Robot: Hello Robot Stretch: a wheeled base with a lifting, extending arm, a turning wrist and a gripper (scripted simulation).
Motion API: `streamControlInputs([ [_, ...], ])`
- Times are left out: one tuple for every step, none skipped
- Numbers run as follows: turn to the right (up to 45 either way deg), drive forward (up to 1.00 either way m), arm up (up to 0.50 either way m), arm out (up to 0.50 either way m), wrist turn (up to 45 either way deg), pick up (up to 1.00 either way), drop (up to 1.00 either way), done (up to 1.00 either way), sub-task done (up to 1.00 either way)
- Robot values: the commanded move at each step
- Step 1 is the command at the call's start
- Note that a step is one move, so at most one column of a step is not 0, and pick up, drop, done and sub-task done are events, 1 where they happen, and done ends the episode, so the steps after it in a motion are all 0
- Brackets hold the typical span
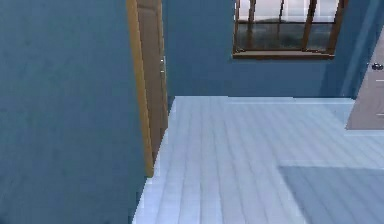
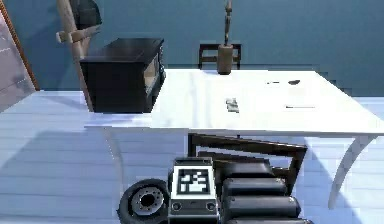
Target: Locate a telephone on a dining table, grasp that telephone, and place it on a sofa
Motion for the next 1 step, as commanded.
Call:
streamControlInputs([
  [27.0, 0.0, 0.0, 0.0, 0.0, 0.0, 0.0, 0.0, 0.0],
])
